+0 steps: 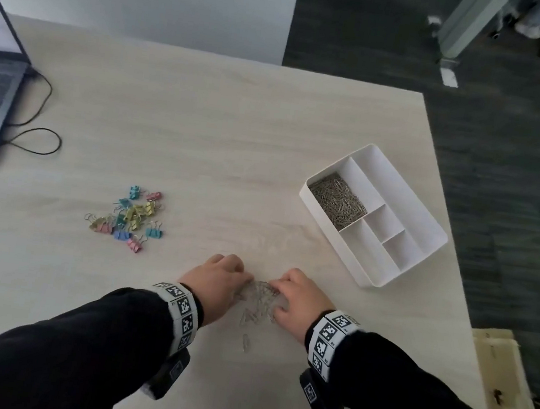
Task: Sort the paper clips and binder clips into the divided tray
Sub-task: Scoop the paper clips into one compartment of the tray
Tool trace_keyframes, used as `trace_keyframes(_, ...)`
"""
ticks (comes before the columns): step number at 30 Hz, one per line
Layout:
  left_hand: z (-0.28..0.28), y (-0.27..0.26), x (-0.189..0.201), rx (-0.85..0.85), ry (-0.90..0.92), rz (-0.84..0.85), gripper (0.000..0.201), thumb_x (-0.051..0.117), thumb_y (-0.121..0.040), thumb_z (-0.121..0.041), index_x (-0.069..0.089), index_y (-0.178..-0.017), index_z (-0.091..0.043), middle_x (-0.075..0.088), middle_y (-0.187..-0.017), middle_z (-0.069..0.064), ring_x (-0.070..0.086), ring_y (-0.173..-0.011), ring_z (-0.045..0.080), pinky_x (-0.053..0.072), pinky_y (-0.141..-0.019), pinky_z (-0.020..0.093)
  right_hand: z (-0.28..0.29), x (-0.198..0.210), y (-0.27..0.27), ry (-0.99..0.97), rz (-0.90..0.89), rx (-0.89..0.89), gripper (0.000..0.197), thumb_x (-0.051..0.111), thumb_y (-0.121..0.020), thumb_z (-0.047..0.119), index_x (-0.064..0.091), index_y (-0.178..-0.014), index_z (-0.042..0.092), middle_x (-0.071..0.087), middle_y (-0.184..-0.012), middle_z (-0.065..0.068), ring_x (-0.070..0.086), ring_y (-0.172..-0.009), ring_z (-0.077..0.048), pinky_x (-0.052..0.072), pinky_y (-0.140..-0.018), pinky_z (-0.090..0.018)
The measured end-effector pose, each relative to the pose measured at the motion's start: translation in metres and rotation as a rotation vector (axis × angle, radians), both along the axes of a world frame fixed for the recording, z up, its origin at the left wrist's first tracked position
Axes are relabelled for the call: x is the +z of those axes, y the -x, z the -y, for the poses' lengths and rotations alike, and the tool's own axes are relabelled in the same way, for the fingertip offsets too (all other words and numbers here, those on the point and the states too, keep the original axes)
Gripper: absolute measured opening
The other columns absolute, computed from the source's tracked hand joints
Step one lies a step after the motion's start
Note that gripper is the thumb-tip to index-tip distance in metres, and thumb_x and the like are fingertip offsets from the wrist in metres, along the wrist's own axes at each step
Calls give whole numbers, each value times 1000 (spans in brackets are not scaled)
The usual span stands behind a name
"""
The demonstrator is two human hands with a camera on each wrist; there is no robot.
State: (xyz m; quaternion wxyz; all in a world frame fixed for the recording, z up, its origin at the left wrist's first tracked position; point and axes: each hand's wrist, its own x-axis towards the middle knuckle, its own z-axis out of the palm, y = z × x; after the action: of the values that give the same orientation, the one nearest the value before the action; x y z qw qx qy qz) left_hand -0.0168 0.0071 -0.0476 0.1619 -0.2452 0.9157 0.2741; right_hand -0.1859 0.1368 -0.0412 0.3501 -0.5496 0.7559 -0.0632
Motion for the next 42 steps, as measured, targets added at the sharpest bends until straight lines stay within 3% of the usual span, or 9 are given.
trace_keyframes(6,-4,-25,-1,49,-10,-39,65,63,-80,-52,46,-139,-31,43,-129,-4,42,-121,19,41,-105,36,-7,4,-16,-55,14,5,59,69,-81,38,51,-135,22,45,-126,1,53,-101,-14,40,-90,-21)
trace_keyframes(10,-6,-33,0,86,-30,-21,79,71,-73,-53,40,-142,-30,41,-133,-4,43,-123,18,39,-107,32,-10,3,-25,-84,-29,-37,73,75,-70,56,50,-130,23,45,-126,5,53,-106,-13,44,-96,-29)
trace_keyframes(13,-9,-35,-1,103,-23,-13,75,71,-76,-46,40,-142,-29,43,-133,-3,48,-121,20,41,-105,31,-9,-1,-35,-103,-51,-69,83,76,-62,63,47,-127,22,46,-125,4,53,-111,-17,47,-97,-36)
trace_keyframes(19,-10,-35,-1,128,-38,-18,57,68,-81,-37,50,-133,-27,48,-128,-1,55,-114,22,45,-99,32,1,-4,-47,-118,-95,-46,59,72,-77,49,47,-120,19,50,-120,-1,55,-105,-23,48,-91,-37)
trace_keyframes(25,-9,-37,0,153,-55,-24,56,67,-81,-35,48,-134,-28,49,-127,-1,56,-112,21,45,-97,31,2,0,-28,3,-79,-259,43,73,-78,47,53,-103,19,49,-94,5,52,-85,-17,44,-75,-31)
trace_keyframes(28,-10,-37,0,163,-59,-33,58,67,-81,-35,47,-135,-28,49,-127,-1,57,-111,20,46,-96,31,-9,-2,-18,60,-46,-336,59,79,-69,51,55,-114,21,48,-111,2,53,-101,-17,44,-91,-32)
trace_keyframes(32,-10,-32,-1,180,-38,-33,61,68,-80,-38,45,-136,-27,45,-128,-2,58,-110,20,48,-94,30,-17,-7,-12,31,-91,-242,92,82,-63,54,45,-139,19,40,-128,-2,44,-118,-19,34,-107,-29)
trace_keyframes(38,-9,-22,-2,183,-38,-20,51,71,-78,-36,56,-126,-25,49,-122,0,58,-107,22,48,-92,30,-11,-12,-29,70,-95,-42,65,69,-81,38,47,-138,17,45,-122,-2,48,-112,-22,41,-101,-34)
trace_keyframes(42,-10,-17,-1,156,-42,-13,37,68,-80,-33,61,-114,-22,55,-114,0,59,-104,21,47,-87,28,-9,-14,-32,80,-26,-59,68,70,-79,41,48,-139,17,47,-121,-2,49,-112,-21,42,-101,-35)
